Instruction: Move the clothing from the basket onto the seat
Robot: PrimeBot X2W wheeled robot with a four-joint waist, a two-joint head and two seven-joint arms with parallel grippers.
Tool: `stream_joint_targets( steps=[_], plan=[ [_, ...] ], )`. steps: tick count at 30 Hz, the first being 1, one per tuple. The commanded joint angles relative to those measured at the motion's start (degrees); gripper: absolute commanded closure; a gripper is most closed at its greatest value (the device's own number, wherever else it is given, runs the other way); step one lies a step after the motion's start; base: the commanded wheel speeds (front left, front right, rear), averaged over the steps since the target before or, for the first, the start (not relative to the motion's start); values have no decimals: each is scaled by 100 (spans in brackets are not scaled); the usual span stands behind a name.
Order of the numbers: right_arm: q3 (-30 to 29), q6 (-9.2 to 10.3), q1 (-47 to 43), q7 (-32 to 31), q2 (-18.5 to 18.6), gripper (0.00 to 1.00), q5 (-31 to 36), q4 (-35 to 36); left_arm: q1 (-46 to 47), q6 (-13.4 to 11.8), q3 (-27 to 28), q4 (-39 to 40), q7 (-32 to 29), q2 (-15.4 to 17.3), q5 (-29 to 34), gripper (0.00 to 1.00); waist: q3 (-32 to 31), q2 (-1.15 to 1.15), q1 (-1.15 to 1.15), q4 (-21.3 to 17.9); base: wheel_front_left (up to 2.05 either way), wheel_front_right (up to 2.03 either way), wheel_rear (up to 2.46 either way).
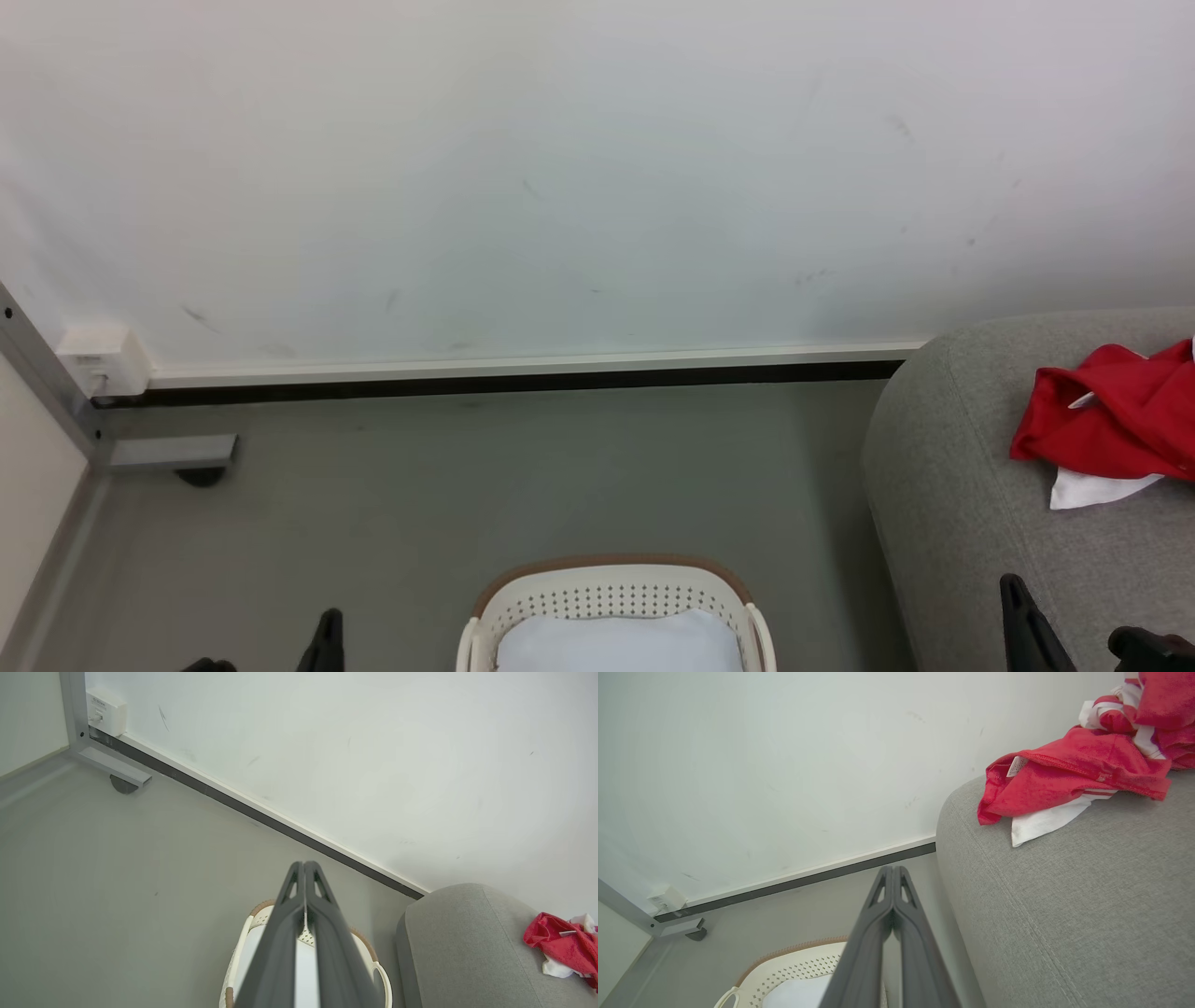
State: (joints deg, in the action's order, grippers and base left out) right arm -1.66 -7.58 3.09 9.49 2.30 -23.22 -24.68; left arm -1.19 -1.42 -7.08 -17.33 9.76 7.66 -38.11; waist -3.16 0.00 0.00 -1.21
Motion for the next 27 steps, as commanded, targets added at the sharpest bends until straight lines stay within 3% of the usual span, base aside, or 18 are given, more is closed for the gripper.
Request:
stream_joint_targets(
  steps=[1,27],
  plan=[
    [-25,3,129,-51,48,100,-287,136,165,48,92,107,-57,2,-257,100,5,0,0,2,0,0,0],
    [-186,6,217,-593,61,100,-2604,478,383,347,540,196,-608,-164,-2060,100,87,0,0,32,0,0,0]
  ],
)
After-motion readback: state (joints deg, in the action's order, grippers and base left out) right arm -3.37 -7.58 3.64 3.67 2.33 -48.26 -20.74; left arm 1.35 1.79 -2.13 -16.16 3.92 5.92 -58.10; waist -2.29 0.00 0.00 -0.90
